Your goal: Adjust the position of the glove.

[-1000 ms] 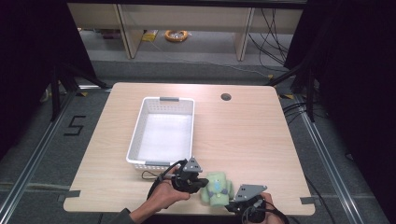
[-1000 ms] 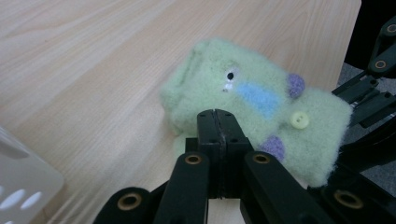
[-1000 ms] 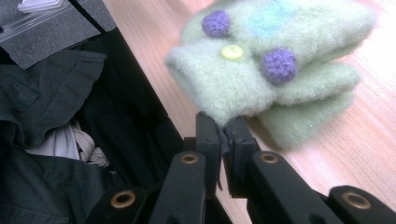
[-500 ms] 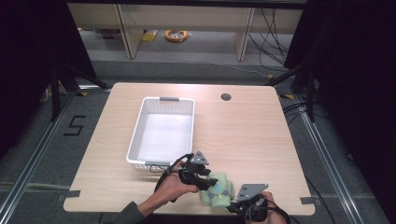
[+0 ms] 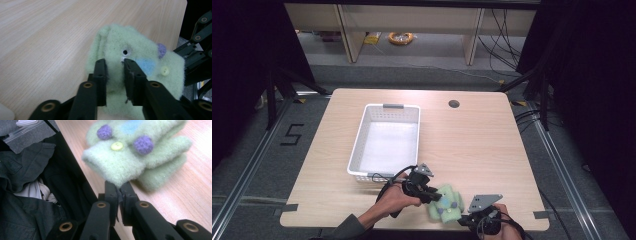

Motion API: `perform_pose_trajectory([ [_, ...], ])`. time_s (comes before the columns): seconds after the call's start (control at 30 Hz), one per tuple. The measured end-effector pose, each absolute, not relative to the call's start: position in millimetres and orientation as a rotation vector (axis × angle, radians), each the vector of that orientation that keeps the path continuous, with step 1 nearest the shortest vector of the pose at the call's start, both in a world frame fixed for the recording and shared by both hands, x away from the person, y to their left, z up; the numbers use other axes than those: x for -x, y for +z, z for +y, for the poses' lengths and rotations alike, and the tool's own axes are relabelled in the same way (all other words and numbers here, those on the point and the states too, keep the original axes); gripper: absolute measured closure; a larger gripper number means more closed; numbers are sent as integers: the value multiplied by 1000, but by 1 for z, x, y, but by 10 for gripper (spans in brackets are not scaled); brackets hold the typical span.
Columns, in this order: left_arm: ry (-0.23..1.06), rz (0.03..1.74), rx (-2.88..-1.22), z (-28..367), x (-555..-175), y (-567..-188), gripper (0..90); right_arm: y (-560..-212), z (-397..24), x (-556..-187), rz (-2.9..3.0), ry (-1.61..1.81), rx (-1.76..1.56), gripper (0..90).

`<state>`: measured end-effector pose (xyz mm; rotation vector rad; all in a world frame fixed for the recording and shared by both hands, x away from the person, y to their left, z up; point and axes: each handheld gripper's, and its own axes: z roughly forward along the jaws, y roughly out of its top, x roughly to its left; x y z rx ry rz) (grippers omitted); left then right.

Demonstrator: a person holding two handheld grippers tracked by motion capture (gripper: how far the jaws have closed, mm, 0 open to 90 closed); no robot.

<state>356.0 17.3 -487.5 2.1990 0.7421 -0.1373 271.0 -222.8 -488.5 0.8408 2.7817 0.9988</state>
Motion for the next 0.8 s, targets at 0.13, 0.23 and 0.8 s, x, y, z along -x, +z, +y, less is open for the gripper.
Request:
perform_pose_trajectory([
  [0.13, -129, 767, -2174, 18, -354, -486, 818, -488, -222, -270, 2780, 1003, -855, 866],
  [0.23, -112, 731, -2166, 19, -350, -479, 828, -485, -221, -267, 2760, 1026, -904, 867],
  [0.8, -154, 823, -1973, 26, -294, -471, 824, -453, -239, -318, 2725, 937, -813, 881],
])
